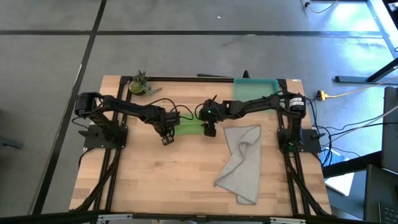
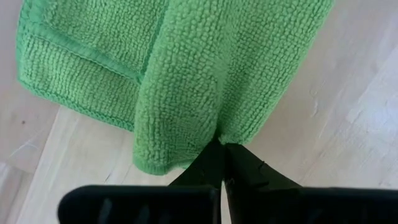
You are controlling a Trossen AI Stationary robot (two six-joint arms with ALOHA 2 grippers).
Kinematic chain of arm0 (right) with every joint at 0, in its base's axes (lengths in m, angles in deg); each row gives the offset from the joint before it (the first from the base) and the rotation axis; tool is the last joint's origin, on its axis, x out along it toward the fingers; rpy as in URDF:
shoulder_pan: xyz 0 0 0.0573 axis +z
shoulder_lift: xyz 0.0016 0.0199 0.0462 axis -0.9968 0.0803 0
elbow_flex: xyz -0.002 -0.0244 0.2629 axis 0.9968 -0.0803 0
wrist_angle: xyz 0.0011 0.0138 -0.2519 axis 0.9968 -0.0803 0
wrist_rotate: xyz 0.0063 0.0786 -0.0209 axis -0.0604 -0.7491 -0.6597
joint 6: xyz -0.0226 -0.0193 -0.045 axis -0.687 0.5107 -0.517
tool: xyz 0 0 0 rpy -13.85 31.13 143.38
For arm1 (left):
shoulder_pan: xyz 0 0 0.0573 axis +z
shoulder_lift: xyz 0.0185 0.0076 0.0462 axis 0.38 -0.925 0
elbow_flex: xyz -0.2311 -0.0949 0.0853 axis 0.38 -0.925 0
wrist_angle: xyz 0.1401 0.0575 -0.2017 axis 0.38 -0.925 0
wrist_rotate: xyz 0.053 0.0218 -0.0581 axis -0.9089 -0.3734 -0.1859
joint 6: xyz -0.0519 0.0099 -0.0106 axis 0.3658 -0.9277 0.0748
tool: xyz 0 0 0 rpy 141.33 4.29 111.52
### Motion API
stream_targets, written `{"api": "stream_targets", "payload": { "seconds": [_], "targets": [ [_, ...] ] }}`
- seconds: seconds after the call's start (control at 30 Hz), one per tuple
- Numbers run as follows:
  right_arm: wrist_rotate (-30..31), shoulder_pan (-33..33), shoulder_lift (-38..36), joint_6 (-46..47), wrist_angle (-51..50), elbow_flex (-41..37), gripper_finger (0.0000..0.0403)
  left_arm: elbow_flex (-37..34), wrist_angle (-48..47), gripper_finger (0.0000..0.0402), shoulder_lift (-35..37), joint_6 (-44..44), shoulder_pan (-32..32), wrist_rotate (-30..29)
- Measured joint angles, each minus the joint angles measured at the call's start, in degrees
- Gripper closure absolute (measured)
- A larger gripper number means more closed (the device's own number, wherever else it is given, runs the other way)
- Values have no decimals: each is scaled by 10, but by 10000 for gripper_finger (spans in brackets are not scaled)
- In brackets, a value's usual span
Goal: Roll microfiber towels into tight, uniform cylinder then place into a basket
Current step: Roll the green microfiber cloth
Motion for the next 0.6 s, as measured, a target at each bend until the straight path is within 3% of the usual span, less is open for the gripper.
{"api": "stream_targets", "payload": {
  "seconds": [0.23, 0.6],
  "targets": [
    [1, 42, -20, -38, -12, 0, 181, 0, 4, 401, 0, 2, 0, -10],
    [71, 86, -30, -50, -15, 0, 181, 0, 5, 401, 0, 2, 2, -11]
  ]
}}
